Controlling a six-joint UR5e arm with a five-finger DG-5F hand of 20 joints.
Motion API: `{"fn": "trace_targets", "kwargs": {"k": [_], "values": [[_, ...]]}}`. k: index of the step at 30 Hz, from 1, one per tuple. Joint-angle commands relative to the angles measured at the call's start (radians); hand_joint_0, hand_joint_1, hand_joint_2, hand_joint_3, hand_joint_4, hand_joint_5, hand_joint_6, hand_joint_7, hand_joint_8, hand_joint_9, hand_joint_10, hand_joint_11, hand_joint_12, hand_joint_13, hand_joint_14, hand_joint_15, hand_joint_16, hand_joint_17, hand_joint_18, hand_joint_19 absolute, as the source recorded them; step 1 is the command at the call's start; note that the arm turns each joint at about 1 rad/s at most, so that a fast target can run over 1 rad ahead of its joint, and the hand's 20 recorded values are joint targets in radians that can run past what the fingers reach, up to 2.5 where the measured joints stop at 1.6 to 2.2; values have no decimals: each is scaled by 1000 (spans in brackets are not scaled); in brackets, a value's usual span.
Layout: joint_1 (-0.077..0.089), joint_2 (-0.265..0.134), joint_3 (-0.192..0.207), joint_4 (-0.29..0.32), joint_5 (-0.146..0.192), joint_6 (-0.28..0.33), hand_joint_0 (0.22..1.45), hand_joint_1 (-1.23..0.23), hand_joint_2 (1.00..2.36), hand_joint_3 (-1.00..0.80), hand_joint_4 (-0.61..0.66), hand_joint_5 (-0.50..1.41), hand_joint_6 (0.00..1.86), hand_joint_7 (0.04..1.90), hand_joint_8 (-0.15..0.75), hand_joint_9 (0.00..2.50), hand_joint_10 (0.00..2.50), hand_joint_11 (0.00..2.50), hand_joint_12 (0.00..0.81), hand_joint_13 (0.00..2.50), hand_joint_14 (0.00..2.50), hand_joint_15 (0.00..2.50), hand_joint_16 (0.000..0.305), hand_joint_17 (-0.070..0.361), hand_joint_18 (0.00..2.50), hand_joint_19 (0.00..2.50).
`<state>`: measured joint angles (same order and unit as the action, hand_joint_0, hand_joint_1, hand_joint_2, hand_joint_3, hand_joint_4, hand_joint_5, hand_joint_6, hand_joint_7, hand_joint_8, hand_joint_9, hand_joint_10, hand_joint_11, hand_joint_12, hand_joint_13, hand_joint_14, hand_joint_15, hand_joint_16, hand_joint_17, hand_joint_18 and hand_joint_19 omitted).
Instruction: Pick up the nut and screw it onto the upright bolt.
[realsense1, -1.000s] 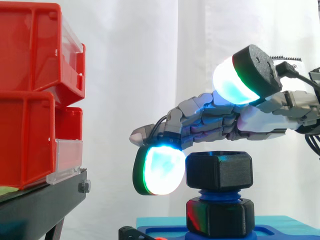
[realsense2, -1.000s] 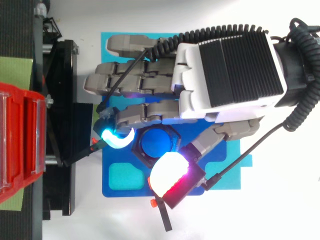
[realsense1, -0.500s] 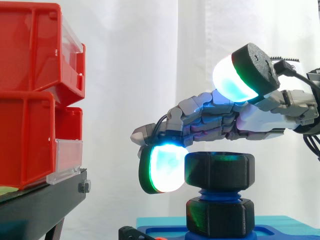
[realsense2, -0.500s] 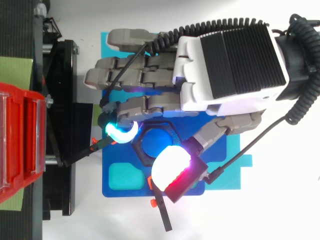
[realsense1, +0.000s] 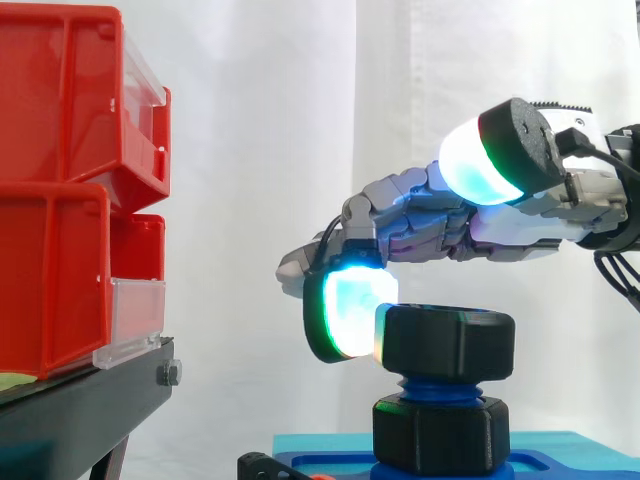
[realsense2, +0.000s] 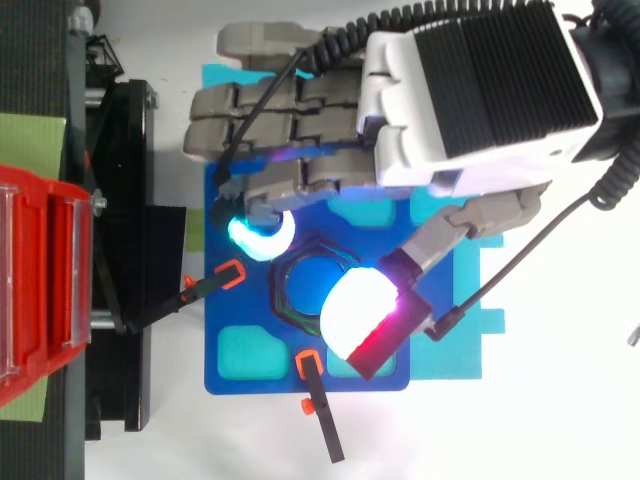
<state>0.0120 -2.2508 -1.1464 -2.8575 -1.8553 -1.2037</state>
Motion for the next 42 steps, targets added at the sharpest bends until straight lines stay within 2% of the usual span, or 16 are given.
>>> {"fn": "trace_targets", "kwargs": {"k": [1,11,15,16,18,21,28,32,35,37,39,42], "values": [[-12,-1,8,-5,-18,-4,509,-120,1000,-500,251,-74,504,1149,258,338,0,0,333,131,0,0,43,97,0,0],[-29,0,17,-8,-38,-8,499,-164,1000,-500,245,-26,503,1218,263,411,0,0,300,194,0,0,33,75,0,0],[-33,0,62,-42,-61,-7,500,-169,1000,-500,212,8,502,1247,246,520,0,0,278,228,0,0,30,68,0,0],[-27,-1,120,-121,-67,-8,500,-169,1000,-500,216,8,502,1239,244,524,0,0,277,231,0,0,30,68,0,0],[-27,0,134,-132,-67,-8,500,-167,1000,-500,262,-32,504,1045,229,495,0,0,284,199,0,0,31,71,0,0],[-23,0,149,-134,-70,-8,492,-152,1000,-500,274,-87,503,868,222,418,0,0,308,117,0,0,37,83,0,0],[-7,-1,136,-125,-61,-5,484,-142,1000,-500,209,-130,502,684,206,368,0,0,311,56,0,0,40,90,0,0],[8,-1,99,-121,-28,-2,481,-119,1000,-500,203,-149,501,652,204,355,0,0,312,50,0,0,41,91,0,0],[17,-1,80,-100,-15,9,480,-87,1000,-500,188,-165,501,640,200,304,0,0,313,23,0,0,41,92,0,0],[25,-1,54,-52,-12,29,479,-75,1000,-500,186,-168,501,634,201,300,0,0,314,20,0,0,41,93,0,0],[26,-1,53,-22,-12,49,480,-57,1000,-500,182,-167,501,634,199,290,0,0,313,15,0,0,41,93,0,0],[29,-1,53,-20,-10,50,481,-51,1000,-500,185,-165,501,637,198,283,0,0,313,14,0,0,42,94,0,0]]}}
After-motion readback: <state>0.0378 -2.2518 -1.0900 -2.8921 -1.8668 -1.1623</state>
